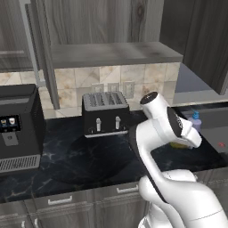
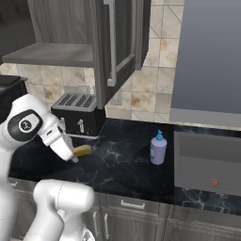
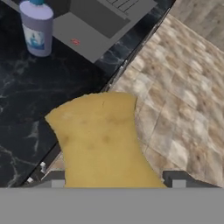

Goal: Locate and retrieve the sponge and soap dispenser from the cabinet. Place them next to the sink.

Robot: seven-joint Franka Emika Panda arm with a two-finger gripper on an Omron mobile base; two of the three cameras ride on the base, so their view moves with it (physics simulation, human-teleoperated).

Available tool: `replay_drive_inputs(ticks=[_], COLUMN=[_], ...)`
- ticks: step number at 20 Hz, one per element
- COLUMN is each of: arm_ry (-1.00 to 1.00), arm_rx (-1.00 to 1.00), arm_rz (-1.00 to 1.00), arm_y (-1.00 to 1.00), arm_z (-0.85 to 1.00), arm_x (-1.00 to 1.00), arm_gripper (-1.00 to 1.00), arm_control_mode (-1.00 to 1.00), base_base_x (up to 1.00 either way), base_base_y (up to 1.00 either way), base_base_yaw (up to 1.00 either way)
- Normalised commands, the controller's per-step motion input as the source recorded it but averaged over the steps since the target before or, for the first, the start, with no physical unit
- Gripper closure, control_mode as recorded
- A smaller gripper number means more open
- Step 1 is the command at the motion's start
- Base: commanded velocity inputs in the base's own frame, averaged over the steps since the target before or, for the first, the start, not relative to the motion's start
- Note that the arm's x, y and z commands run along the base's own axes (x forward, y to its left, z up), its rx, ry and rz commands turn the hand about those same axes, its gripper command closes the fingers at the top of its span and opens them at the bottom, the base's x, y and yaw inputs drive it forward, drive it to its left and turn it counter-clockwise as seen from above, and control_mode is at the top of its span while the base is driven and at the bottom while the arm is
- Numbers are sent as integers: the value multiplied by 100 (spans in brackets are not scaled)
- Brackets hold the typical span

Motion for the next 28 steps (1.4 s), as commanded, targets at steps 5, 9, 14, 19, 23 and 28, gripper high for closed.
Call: replay_drive_inputs(ticks=[5,9,14,19,23,28], arm_ry=[-6,4,6,7,7,5], arm_rx=[3,7,4,4,6,18], arm_rz=[4,8,14,11,14,4], arm_y=[-25,-17,-2,-20,-38,-63], arm_z=[-28,-41,-29,-35,-31,-8], arm_x=[34,32,37,36,48,55], arm_gripper=[100,100,100,100,100,100], arm_control_mode=[-100,-100,-100,-100,-100,-100], base_base_x=[0,0,0,0,0,0], base_base_y=[0,0,0,0,0,0], base_base_yaw=[0,0,0,0,0,0])
